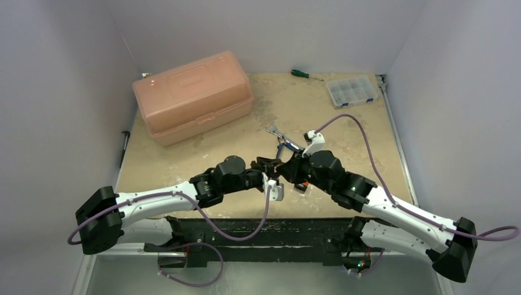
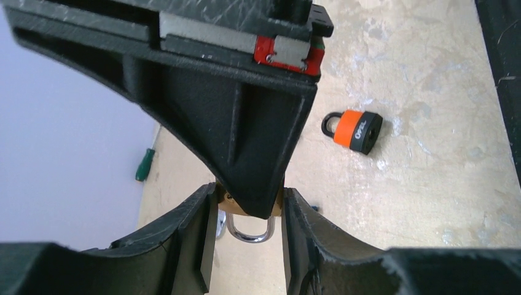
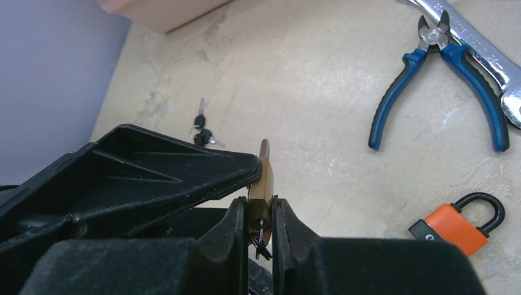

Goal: Unlock with the key

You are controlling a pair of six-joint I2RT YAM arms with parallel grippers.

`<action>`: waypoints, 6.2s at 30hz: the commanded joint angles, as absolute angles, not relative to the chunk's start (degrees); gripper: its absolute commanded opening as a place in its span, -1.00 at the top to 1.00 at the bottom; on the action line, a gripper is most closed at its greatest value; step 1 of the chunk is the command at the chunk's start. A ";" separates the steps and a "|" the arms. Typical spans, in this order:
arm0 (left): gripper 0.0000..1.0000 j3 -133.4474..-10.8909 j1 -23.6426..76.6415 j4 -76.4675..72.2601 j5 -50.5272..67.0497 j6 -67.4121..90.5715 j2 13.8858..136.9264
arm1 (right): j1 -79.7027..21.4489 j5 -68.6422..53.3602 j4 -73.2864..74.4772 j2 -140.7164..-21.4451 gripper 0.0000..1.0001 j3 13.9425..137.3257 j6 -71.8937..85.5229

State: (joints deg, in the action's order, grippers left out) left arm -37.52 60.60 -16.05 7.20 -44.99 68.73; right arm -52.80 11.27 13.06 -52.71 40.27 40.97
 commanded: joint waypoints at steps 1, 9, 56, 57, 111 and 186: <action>0.40 -38.08 60.67 -21.13 5.31 -45.00 64.73 | -52.23 14.14 10.72 -45.46 1.00 38.76 41.26; -0.15 -36.39 60.56 -21.69 5.68 -47.04 59.92 | -52.21 12.81 17.95 -39.20 1.00 44.02 40.64; 1.00 -40.28 60.56 -10.78 25.94 -48.61 60.02 | -52.21 -9.74 10.96 -35.46 1.00 45.38 25.78; 1.00 -40.33 60.56 -10.73 26.17 -48.42 60.03 | -52.22 -9.53 11.20 -35.77 1.00 45.36 25.49; 0.16 -34.99 60.56 -22.79 10.90 -48.95 53.67 | -52.23 -9.75 14.55 -38.16 1.00 39.40 28.06; -0.98 -49.10 60.42 -26.20 -46.83 -15.73 62.25 | -51.90 -5.49 -13.55 -73.37 1.00 38.16 51.92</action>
